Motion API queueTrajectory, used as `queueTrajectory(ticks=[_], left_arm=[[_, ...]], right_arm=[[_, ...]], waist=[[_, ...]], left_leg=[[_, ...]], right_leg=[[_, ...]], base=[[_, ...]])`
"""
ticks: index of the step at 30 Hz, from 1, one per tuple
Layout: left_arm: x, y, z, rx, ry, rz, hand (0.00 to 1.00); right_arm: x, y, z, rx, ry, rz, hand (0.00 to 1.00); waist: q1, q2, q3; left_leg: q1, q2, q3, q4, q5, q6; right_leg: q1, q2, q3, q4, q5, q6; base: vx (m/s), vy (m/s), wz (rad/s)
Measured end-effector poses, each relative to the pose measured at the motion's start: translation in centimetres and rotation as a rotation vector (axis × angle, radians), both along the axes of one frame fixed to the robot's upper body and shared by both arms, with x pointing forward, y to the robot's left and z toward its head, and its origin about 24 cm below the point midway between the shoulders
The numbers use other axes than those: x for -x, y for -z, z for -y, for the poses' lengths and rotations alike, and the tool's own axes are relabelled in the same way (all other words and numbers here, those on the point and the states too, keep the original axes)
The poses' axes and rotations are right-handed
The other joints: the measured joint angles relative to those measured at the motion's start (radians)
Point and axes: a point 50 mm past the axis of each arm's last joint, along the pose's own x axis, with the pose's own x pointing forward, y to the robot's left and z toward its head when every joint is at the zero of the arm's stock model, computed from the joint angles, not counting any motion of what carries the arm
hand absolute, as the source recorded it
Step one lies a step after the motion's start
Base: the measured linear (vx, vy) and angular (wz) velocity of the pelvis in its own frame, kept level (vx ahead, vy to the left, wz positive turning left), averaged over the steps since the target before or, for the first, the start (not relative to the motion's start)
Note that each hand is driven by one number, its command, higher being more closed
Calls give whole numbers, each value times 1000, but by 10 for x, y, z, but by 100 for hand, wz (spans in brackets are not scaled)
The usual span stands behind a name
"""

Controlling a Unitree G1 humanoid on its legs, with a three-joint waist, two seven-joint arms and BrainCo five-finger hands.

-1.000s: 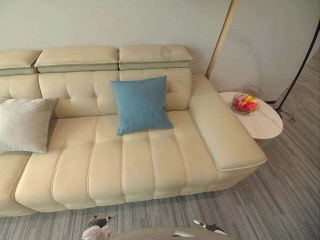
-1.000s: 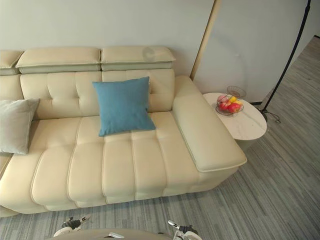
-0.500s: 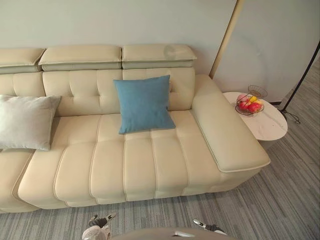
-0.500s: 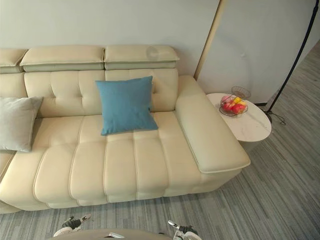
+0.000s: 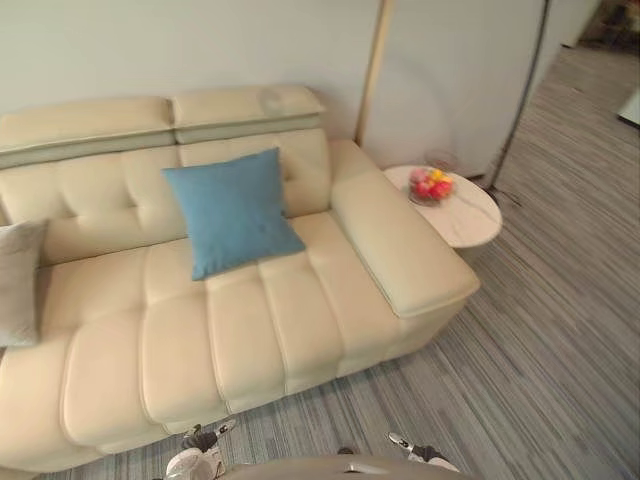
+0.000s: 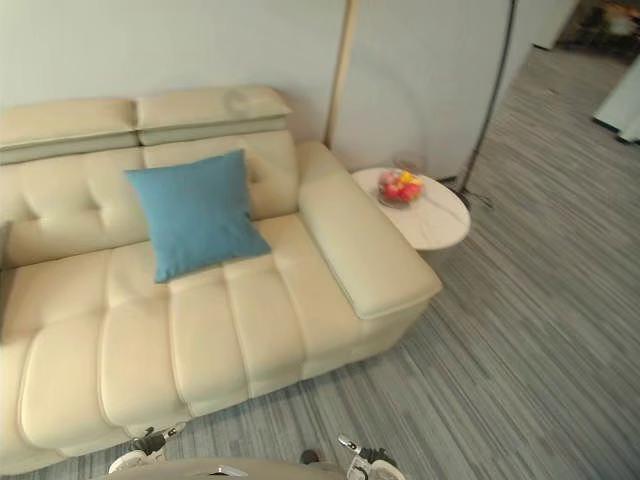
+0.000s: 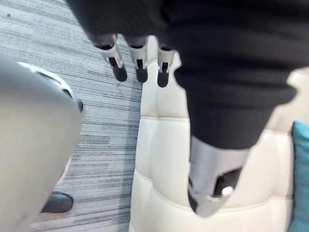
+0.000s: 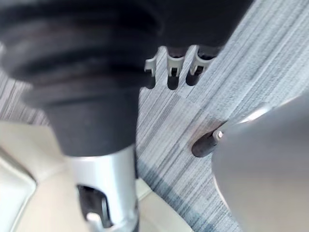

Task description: Pick up cushions and gather them together orderly.

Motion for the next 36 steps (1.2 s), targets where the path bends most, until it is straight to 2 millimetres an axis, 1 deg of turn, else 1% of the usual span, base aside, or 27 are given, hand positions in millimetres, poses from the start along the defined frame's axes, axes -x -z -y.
queueTrajectory(ticks=[1, 2, 4, 5, 6, 7, 8, 9, 10, 11, 12, 14, 15, 16, 17, 19, 20, 21, 22, 23, 24, 26, 29, 32, 33, 34, 36], left_arm=[[-1, 1, 3, 12, -6, -1, 0], [-2, 0, 4, 15, -10, 2, 0], [-2, 0, 2, 9, -8, 1, 0], [-2, 0, 1, 7, -5, 1, 0], [-4, 0, 1, 2, 13, 2, 0], [-5, -1, 1, 1, 21, 5, 0], [-10, -2, 2, -2, 38, 14, 0], [-15, -3, 4, -3, 56, 26, 0], [-17, -3, 5, -3, 61, 30, 0], [-17, -3, 6, -3, 65, 32, 0], [-15, -3, 6, -3, 63, 29, 0], [-12, -1, 18, 24, 75, 26, 0], [-15, -2, 23, 29, 111, 29, 0], [-15, -2, 24, 30, 118, 28, 0], [-15, -1, 26, 34, 136, 19, 0], [-17, -1, 26, 33, 153, 15, 0], [-16, 0, 26, 31, 157, 11, 0], [-12, 1, 25, 32, 157, 2, 0], [-13, 0, 26, 32, 164, 6, 0], [-15, 0, 27, 30, 172, 13, 0], [-15, -1, 25, 25, 171, 15, 0], [-16, -2, 22, 16, 172, 24, 0], [-19, -3, 20, 8, 170, 35, 0], [-22, -5, 19, 5, 150, 52, 0], [-22, -5, 19, 9, 131, 55, 0], [-21, -4, 22, 17, 113, 55, 0], [-20, -4, 15, 5, 88, 53, 0]], right_arm=[[-5, -2, 2, 6, -3, 13, 0], [-8, -3, 3, 10, -6, 22, 0], [-12, -3, 2, 9, -12, 29, 0], [-12, -3, -1, 7, -38, 25, 0], [-14, -3, -2, 8, -49, 29, 0], [-15, -4, -1, 10, -49, 31, 0], [-17, -5, 0, 16, -49, 41, 0], [-20, -6, 0, 19, -50, 49, 0], [-19, -6, 1, 21, -49, 51, 0], [-16, -5, 1, 23, -49, 44, 0], [-15, -5, 1, 24, -51, 42, 0], [-17, -8, 10, 50, -45, 56, 0], [-20, -10, 14, 60, -47, 60, 0], [-21, -10, 15, 63, -47, 61, 0], [-22, -10, 15, 60, -49, 59, 0], [-24, -10, 20, 64, -38, 54, 0], [-20, -7, 18, 47, -35, 28, 0], [-20, -7, 19, 50, -39, 25, 0], [-19, -7, 19, 51, -40, 21, 0], [-19, -7, 19, 50, -43, 16, 0], [-17, -5, 18, 44, -43, 6, 0], [-14, -4, 18, 38, -33, -5, 0], [-8, -3, 20, 30, 10, -8, 0], [-6, -5, 22, 42, 29, 5, 0], [-4, -4, 22, 43, 32, 1, 0], [-2, -4, 23, 43, 35, -2, 0], [-5, -4, 16, 28, 39, 13, 0]], waist=[[0, 18, 6], [-2, 23, 16], [-2, 17, 17], [-5, 19, 24], [-8, 17, 28], [-9, 22, 30], [-8, 23, 31], [-7, 25, 32], [-10, 25, 32], [-14, 27, 33], [-15, 31, 33], [-29, 67, 27], [-26, 72, 30], [-26, 75, 31], [-26, 83, 34], [-36, 85, 37], [-36, 88, 45], [-29, 84, 51], [-26, 90, 54], [-20, 98, 57], [-15, 97, 57], [-13, 95, 58], [-8, 91, 60], [2, 89, 60], [3, 85, 59], [5, 86, 59], [7, 66, 52]], left_leg=[[5, 2, 26, -15, -24, -5], [14, 0, 113, -19, -36, -3], [23, -2, 210, -16, -55, -8], [42, 1, 292, -14, -67, -16], [64, 3, 366, -10, -73, -21], [69, 8, 396, -9, -72, -21], [76, 22, 455, -1, -73, -22], [93, 34, 488, 5, -73, -22], [104, 38, 498, 9, -73, -22], [122, 42, 512, 24, -72, -21], [139, 49, 519, 37, -67, -20], [160, 59, 539, 24, -56, -5], [173, 59, 532, 8, -52, -9], [174, 59, 530, 5, -48, -8], [173, 57, 528, 1, -18, -8], [172, 60, 526, 31, 33, -20], [133, 136, 498, 251, 65, -35], [95, 178, 455, 386, 56, -24], [69, 190, 421, 463, 34, -14], [12, 187, 349, 545, -13, -2], [-44, 155, 274, 557, -54, -5], [-98, 121, 204, 505, -78, -14], [-158, 96, 129, 317, -85, -5], [-208, 36, -81, 107, -61, -9], [-209, 3, -157, 81, -21, -5], [-192, -17, -182, 68, 18, -1], [-171, -27, -116, 64, 22, 16]], right_leg=[[-28, 13, 39, -8, 14, -2], [-51, 21, 96, -30, 31, -21], [-70, 26, 138, -51, 77, -27], [-92, 36, 160, -53, 104, -32], [-113, 48, 157, -44, 126, -41], [-126, 52, 138, -36, 130, -47], [-179, 52, 2, 29, 114, -80], [-220, 42, -159, 115, 77, -129], [-230, 31, -248, 155, 59, -144], [-234, 14, -405, 209, 31, -176], [-225, -6, -552, 244, -24, -219], [-208, -88, -788, 334, -143, -197], [-218, -85, -789, 353, -152, -170], [-221, -78, -781, 350, -152, -170], [-229, -64, -762, 339, -150, -173], [-220, -45, -735, 326, -147, -166], [-167, -17, -693, 280, -151, -163], [-138, 0, -665, 254, -157, -150], [-121, 14, -640, 241, -159, -147], [-92, 31, -595, 223, -163, -150], [-74, 37, -548, 212, -164, -148], [-53, 39, -502, 193, -159, -138], [-19, 38, -433, 165, -149, -118], [-17, 28, -350, 160, -149, -76], [-22, 18, -314, 167, -152, -52], [-26, 17, -288, 180, -157, -40], [-20, -4, -251, 196, -162, -17]], base=[[-70, 28, -172], [-78, 56, -199], [-59, 43, -174], [4, -1, -186], [30, -10, -183], [66, -37, -164], [91, -61, -131], [113, -70, -118], [159, -70, -85], [133, -66, -80], [157, -106, -84], [220, -105, -79], [268, -106, -71], [204, -107, -80], [132, -99, -46], [186, -128, -57], [217, -136, -75], [149, -70, -82], [142, -11, -92], [150, 35, -114], [146, 56, -113], [87, 71, -92], [121, 131, -80], [135, 218, -75], [152, 259, -87], [205, 352, -94], [156, 275, -70]])
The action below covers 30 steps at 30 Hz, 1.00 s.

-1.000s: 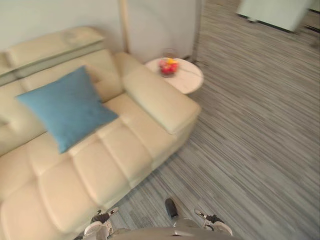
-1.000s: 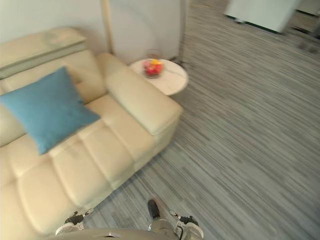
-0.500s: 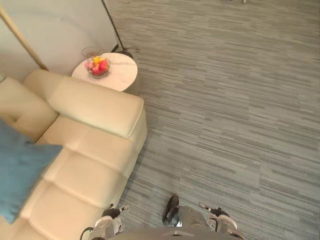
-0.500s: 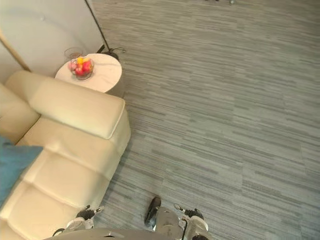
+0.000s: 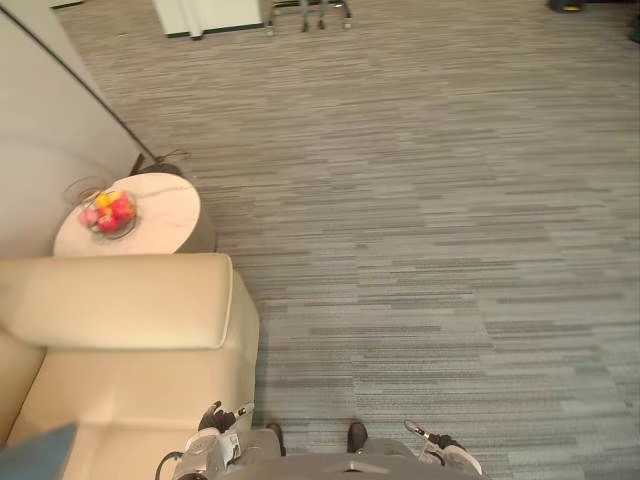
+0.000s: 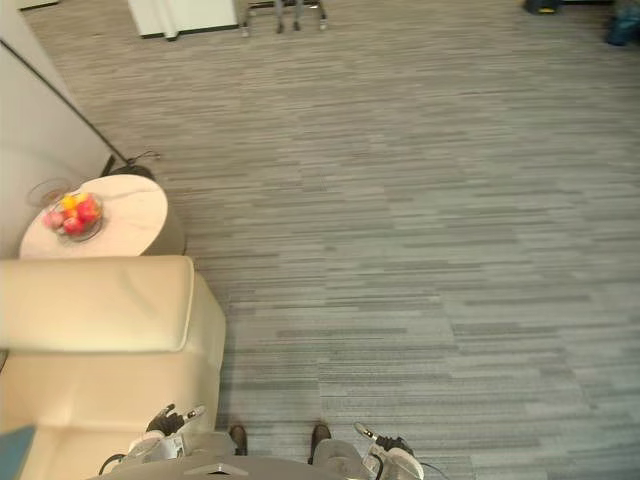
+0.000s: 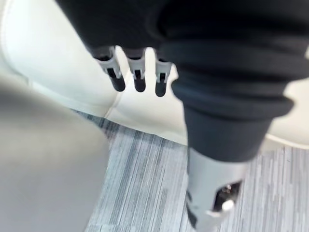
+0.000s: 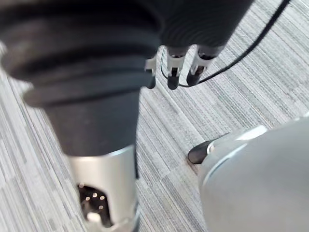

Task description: Pick up cushions and gather them together orderly.

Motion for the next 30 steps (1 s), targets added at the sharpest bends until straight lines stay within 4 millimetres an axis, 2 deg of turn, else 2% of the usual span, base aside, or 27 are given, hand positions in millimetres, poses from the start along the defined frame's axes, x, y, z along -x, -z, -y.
queueTrajectory(ticks=[3, 5, 8, 15, 25, 27, 30], left_arm=[[2, -1, -13, -32, 0, -6, 0], [4, 0, -13, -40, 17, -13, 0], [2, 0, -9, -34, 34, -10, 0], [9, 4, -3, -25, 77, -52, 0], [11, 4, -3, -22, 100, -56, 0], [11, 5, -3, -20, 100, -55, 0], [11, 3, -5, -28, 93, -43, 0]], right_arm=[[7, 4, -16, -41, 14, -6, 0], [10, 5, -18, -47, 17, -13, 0], [10, 5, -17, -49, 22, -10, 0], [15, 6, -9, -43, 21, -40, 0], [12, 6, -9, -34, -14, -37, 0], [11, 5, -6, -26, -15, -35, 0], [10, 5, -7, -25, -16, -31, 0]], waist=[[1, -54, -27], [0, -60, -28], [-4, -59, -32], [-3, -25, -52], [-6, -24, -51], [-5, -17, -45], [-1, -22, -40]], left_leg=[[56, -33, 71, -50, -6, 13], [93, -50, 92, -71, -6, 13], [121, -63, 98, -84, -6, 13], [173, -72, 105, -118, -7, 15], [206, -63, 200, -123, -30, 41], [214, -49, 217, -135, -59, 41], [206, -41, 300, -130, -75, 25]], right_leg=[[6, -35, 30, -30, 19, 21], [37, -44, 33, -66, 36, 32], [64, -47, 47, -91, 47, 34], [88, -34, 129, -158, 84, 24], [63, -6, 256, -195, 140, 28], [60, 9, 279, -214, 158, 39], [28, 25, 351, -233, 186, 26]], base=[[212, 242, -53], [209, 158, -34], [127, 91, -19], [71, 22, -39], [-64, -17, -46], [-145, -30, -39], [-222, -61, -78]])
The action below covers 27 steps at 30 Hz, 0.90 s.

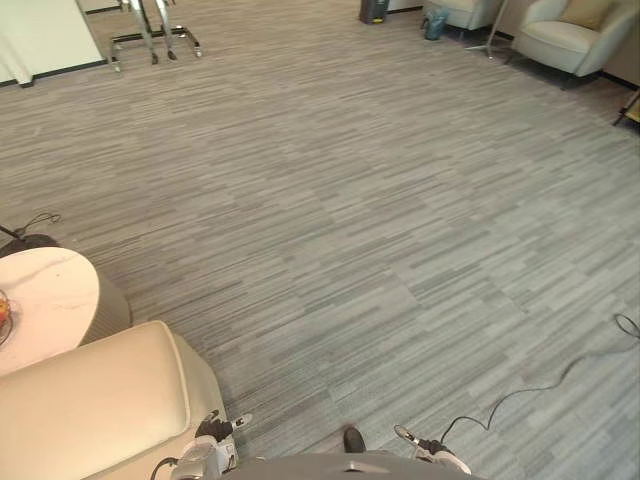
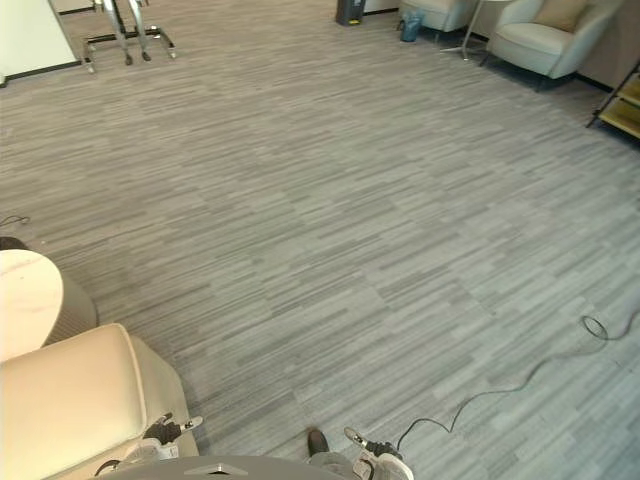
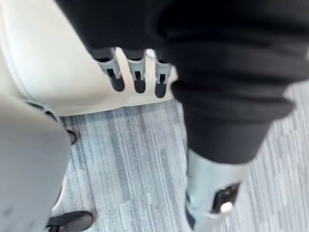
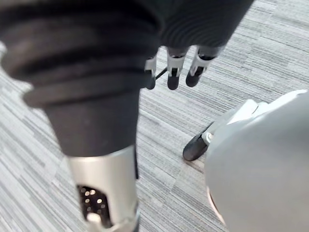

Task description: Pick up cushions and gather them together orderly.

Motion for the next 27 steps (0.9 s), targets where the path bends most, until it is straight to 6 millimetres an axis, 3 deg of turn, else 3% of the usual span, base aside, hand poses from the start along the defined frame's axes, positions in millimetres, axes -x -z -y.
queueTrajectory(ticks=[5, 6, 7, 8, 9, 10, 12, 15, 18, 21, 23, 25, 27], left_arm=[[2, 0, -1, -3, -3, -2, 0], [2, 0, -1, -4, -3, -1, 0], [1, 0, -2, -6, -3, 4, 0], [1, -1, -2, -8, -2, 5, 0], [-1, -1, -3, -11, -1, 9, 0], [-2, -2, -3, -13, 2, 13, 0], [-3, -2, -1, -14, 26, 14, 0], [-5, -2, 2, -11, 41, 19, 0], [-4, -2, 0, -19, 48, 13, 0], [-9, -4, -3, -26, 37, 31, 0], [-13, -5, 0, -18, 24, 46, 0], [-15, -6, 3, -6, 0, 58, 0], [-19, -8, 4, 2, -15, 81, 0]], right_arm=[[-8, -3, 3, 11, -4, 25, 0], [-10, -4, 4, 14, -6, 28, 0], [-14, -4, 4, 15, -8, 34, 0], [-15, -5, 4, 14, -9, 36, 0], [-20, -6, 4, 15, -12, 46, 0], [-18, -5, 5, 19, -13, 42, 0], [-19, -7, 11, 37, -37, 37, 0], [-29, -12, 20, 69, -63, 55, 0], [-25, -11, 22, 69, -60, 42, 0], [-17, -6, 17, 54, -75, 5, 0], [-16, -7, 18, 59, -65, 10, 0], [-20, -9, 21, 70, -58, 29, 0], [-20, -9, 20, 66, -50, 32, 0]], waist=[[-3, -2, 7], [-1, 5, 8], [2, 13, 10], [3, 18, 13], [2, 16, 22], [1, 24, 32], [-6, 31, 30], [2, 52, 40], [-9, 49, 42], [-8, 33, 59], [-4, 36, 76], [4, 45, 84], [15, 48, 96]], left_leg=[[-7, 11, 134, 3, -12, -19], [-11, 22, 173, 15, -6, -12], [-18, 41, 222, 27, -7, -16], [-20, 47, 231, 31, -7, -17], [-8, 63, 243, 40, -5, -21], [2, 70, 234, 53, -6, -22], [13, 90, 196, 57, 2, -31], [11, 98, 151, 54, 19, -30], [15, 110, 129, 91, 48, -47], [-66, 184, 118, 368, 46, -51], [-188, 247, 34, 645, 88, -10], [-227, 214, -17, 670, 24, -24], [-285, 147, -64, 618, -43, -21]], right_leg=[[-73, 27, 57, -16, 34, -31], [-95, 19, -15, -16, 39, -43], [-113, -5, -187, -2, 44, -64], [-122, -13, -242, 8, 40, -69], [-144, -49, -442, 59, 30, -86], [-142, -75, -573, 97, 42, -101], [-134, -62, -663, 124, 40, -94], [-134, -43, -641, 107, 29, -86], [-114, -22, -622, 94, 9, -91], [-79, -22, -600, 92, -23, -89], [-58, -15, -577, 99, -44, -97], [-48, -20, -547, 100, -52, -101], [-29, -35, -512, 91, -55, -97]], base=[[-52, -52, -92], [28, -95, -112], [31, -63, -90], [93, -101, -83], [121, -75, -50], [150, -91, -42], [147, -126, -22], [94, -62, -39], [67, 0, -20], [44, -5, -14], [96, 23, -30], [104, 57, -33], [74, 76, -43]])
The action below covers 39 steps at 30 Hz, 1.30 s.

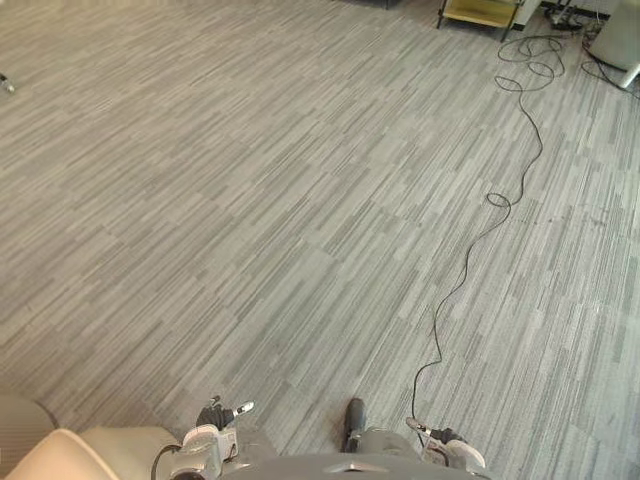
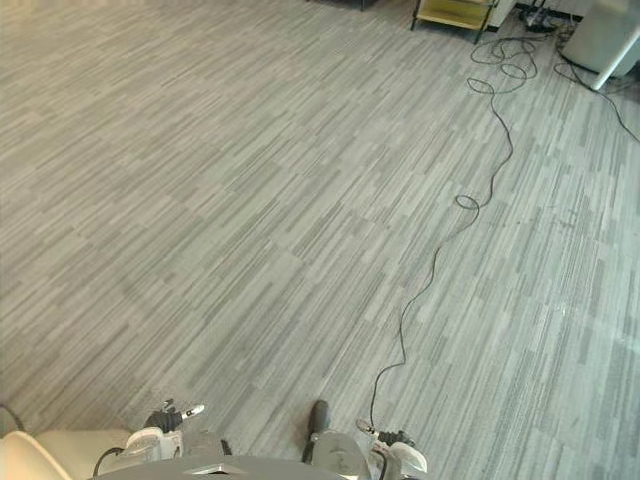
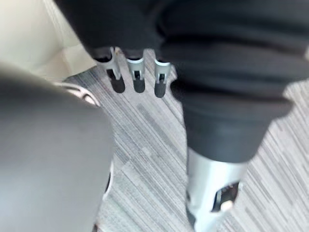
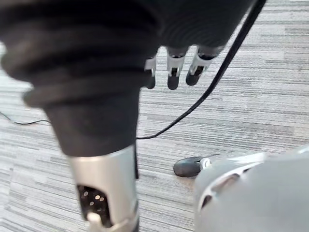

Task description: Pick up cushions and gather them together orderly.

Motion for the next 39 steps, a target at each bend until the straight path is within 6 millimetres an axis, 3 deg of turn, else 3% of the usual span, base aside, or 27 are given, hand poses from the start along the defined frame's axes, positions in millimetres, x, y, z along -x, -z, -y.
queueTrajectory(ticks=[3, 4, 5, 6, 7, 8, 9, 12, 13, 14, 15, 17, 19, 22, 24, 25, 26, 27, 28, 29, 30, 31, 33, 35, 36, 37, 39], left_arm=[[-3, -2, -1, 8, -33, 23, 0], [-1, -2, -1, 14, -64, 25, 0], [1, -1, 4, 32, -84, 22, 0], [2, -1, 5, 38, -101, 19, 0], [2, -2, 0, 29, -114, 24, 0], [2, -2, -2, 25, -117, 27, 0], [0, -4, -9, 8, -137, 41, 0], [10, -1, -12, 7, -173, 16, 0], [10, -1, -13, 5, -174, 13, 0], [10, -1, -13, 3, -169, 11, 0], [11, -1, -13, 1, -166, 5, 0], [12, 0, -12, -12, -134, -11, 0], [12, 0, -11, -12, -136, -13, 0], [14, 1, -10, -7, -134, -26, 0], [16, 3, -9, -4, -137, -37, 0], [19, 3, -11, -8, -137, -47, 0], [20, 3, -14, -16, -137, -49, 0], [24, 6, -10, -3, -136, -77, 0], [24, 7, -8, 5, -139, -77, 0], [15, 5, -3, 22, -150, -56, 0], [12, 5, 0, 31, -155, -46, 0], [13, 5, 2, 38, -160, -49, 0], [14, 6, 8, 53, -161, -52, 0], [8, 4, 7, 53, -161, -29, 0], [8, 3, 3, 42, -159, -26, 0], [8, 3, 2, 38, -154, -26, 0], [8, 1, -3, 22, -146, -15, 0]], right_arm=[[-2, 0, -7, -12, 1, 16, 0], [-7, -2, -9, -10, 0, 44, 0], [-11, -5, -6, 2, 0, 64, 0], [-17, -9, -6, 21, -2, 92, 0], [-9, -6, -11, 12, 11, 74, 0], [-7, -5, -12, 7, 17, 68, 0], [-7, -4, -17, -5, 19, 64, 0], [-7, -1, -30, -35, 14, 67, 0], [-7, -1, -35, -50, 13, 70, 0], [-9, -1, -38, -59, 12, 80, 0], [-12, -3, -37, -53, 12, 94, 0], [-15, -6, -32, -33, 7, 114, 0], [-19, -7, -32, -34, 2, 125, 0], [-26, -10, -29, -29, 5, 144, 0], [-27, -10, -27, -24, 3, 146, 0], [-22, -8, -28, -26, 4, 127, 0], [-18, -5, -29, -31, 6, 111, 0], [-17, -6, -20, -23, 27, 110, 0], [-23, -8, -19, -18, 21, 118, 0], [-32, -11, -17, -16, 30, 141, 0], [-30, -10, -18, -20, 36, 132, 0], [-24, -8, -16, -20, 47, 121, 0], [-19, -7, -13, -12, 56, 112, 0], [-14, -7, -14, -11, 60, 110, 0], [-11, -6, -14, -7, 56, 101, 0], [-7, -5, -13, -4, 60, 92, 0], [-7, -4, -15, -2, 48, 84, 0]], waist=[[14, 1, 0], [18, 8, 0], [34, 33, -13], [39, 34, -11], [36, 5, -11], [36, -18, -18], [44, -43, -21], [57, -59, -68], [61, -77, -78], [67, -89, -80], [59, -90, -79], [35, -85, -66], [26, -79, -62], [3, -80, -58], [-5, -79, -55], [-16, -89, -50], [-20, -98, -46], [-18, -74, -39], [-15, -54, -44], [-21, -51, -13], [-24, -43, -8], [-27, -32, -18], [-33, -11, -30], [-45, -6, -30], [-39, 0, -29], [-31, -1, -27], [-19, -11, -15]], left_leg=[[-39, -55, 2, -246, 2, 3], [-46, -60, -5, -382, 22, 1], [-44, -52, -4, -405, 54, 11], [-47, -49, 4, -407, 71, 15], [-34, -82, 3, -405, 71, 15], [-33, -96, 3, -398, 68, 18], [-39, -115, 15, -371, 46, 40], [-21, -145, 38, -371, 8, 70], [10, -169, 59, -400, -1, 73], [51, -187, 92, -415, -16, 78], [73, -193, 95, -412, -23, 87], [207, -207, 84, -438, -37, 111], [326, -192, 82, -494, -37, 111], [388, -146, 80, -532, -40, 100], [426, -125, 77, -554, -40, 100], [478, -128, 27, -579, -39, 97], [490, -136, 10, -586, -33, 83], [510, -109, -24, -586, -24, 70], [498, -108, -47, -584, -24, 54], [489, -134, -113, -602, -15, 43], [479, -128, -131, -587, 35, 32], [475, -108, -142, -535, 45, 27], [446, -71, -169, -420, 53, 26], [291, -18, -239, -88, 159, -31], [188, 10, -267, 125, 309, -58], [122, 40, -253, 273, 294, -49], [25, 64, -197, 398, 224, -28]], right_leg=[[5, -13, 30, -11, -8, 13], [6, -3, 34, -28, -12, 19], [7, 17, 33, -13, -7, 34], [-41, 3, 12, 174, -93, 28], [-17, -26, 13, 268, -193, 40], [2, -37, 19, 263, -220, 49], [23, -53, 41, 225, -257, 92], [32, -78, 88, 210, -274, 125], [5, -99, 110, 289, -311, 143], [-85, -130, 153, 515, -348, 166], [-128, -141, 166, 640, -338, 170], [-205, -190, 143, 965, -206, 170], [-276, -212, 64, 1101, -246, 134], [-374, -209, -73, 998, -305, 81], [-409, -191, -140, 812, -289, 37], [-414, -140, -112, 480, -164, 40], [-400, -131, -92, 417, -46, 17], [-375, -86, -90, 393, 22, -18], [-373, -72, -77, 385, 19, -25], [-376, -67, -46, 411, -13, -14], [-379, -63, -49, 449, -66, -13], [-375, -53, -50, 490, -125, -10], [-336, -21, -66, 485, -160, -14], [-271, 3, -97, 461, -202, -19], [-214, 20, -98, 429, -217, -24], [-171, 31, -94, 407, -226, -34], [-71, 36, -79, 364, -258, -49]], base=[[50, 127, -51], [80, 121, -74], [131, 123, -82], [267, 129, -35], [283, 121, -9], [322, 113, 12], [263, 89, -16], [252, 122, -36], [349, 131, -45], [282, 102, -35], [429, 143, -12], [474, 108, 9], [397, -18, -7], [321, -123, 0], [430, -242, -3], [588, -330, 6], [637, -323, -9], [425, -189, -30], [440, -213, -54], [322, -223, -46], [354, -269, -37], [220, -180, -15], [351, -152, 5], [409, -148, 20], [411, -80, 2], [426, -58, -11], [415, -30, -11]])
